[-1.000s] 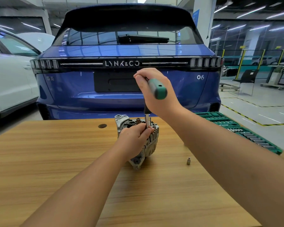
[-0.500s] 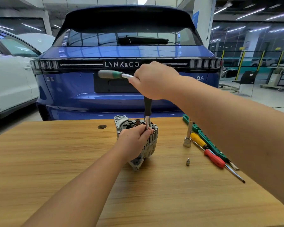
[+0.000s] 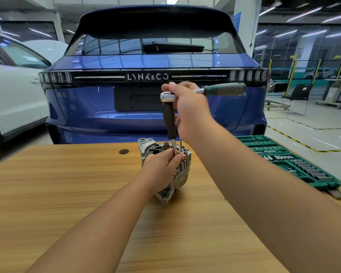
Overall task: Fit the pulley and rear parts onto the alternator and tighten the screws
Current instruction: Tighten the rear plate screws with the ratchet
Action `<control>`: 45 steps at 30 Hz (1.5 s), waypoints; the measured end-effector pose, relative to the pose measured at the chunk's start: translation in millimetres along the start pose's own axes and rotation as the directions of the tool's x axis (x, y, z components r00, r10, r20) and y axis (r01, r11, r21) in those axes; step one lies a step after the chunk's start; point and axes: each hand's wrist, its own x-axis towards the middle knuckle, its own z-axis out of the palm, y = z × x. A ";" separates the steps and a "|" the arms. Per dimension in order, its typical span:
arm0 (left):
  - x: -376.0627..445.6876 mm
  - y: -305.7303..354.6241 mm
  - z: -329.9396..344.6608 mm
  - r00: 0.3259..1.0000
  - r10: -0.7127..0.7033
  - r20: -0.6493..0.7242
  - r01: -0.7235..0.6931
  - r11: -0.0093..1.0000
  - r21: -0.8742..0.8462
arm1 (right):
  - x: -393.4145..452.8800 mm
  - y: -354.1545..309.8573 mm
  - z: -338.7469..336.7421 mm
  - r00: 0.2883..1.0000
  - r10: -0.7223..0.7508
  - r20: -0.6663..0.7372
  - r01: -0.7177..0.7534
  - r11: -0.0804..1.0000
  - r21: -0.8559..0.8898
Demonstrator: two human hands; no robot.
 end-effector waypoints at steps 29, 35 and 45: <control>-12.2 15.6 -6.1 0.999 0.035 -0.011 -0.035 0.999 0.010 | 13.9 -45.8 -1.8 0.929 -0.078 0.361 0.355 -0.084 -0.931; -12.5 13.4 -2.7 0.999 0.028 -0.019 -0.028 1.000 0.007 | 3.7 -47.3 2.6 0.953 0.283 0.110 -0.143 0.737 -0.661; -9.9 10.0 -6.5 0.999 0.022 0.023 -0.023 1.000 0.016 | 6.3 -2.6 -17.5 0.962 0.236 0.139 -0.260 0.946 0.193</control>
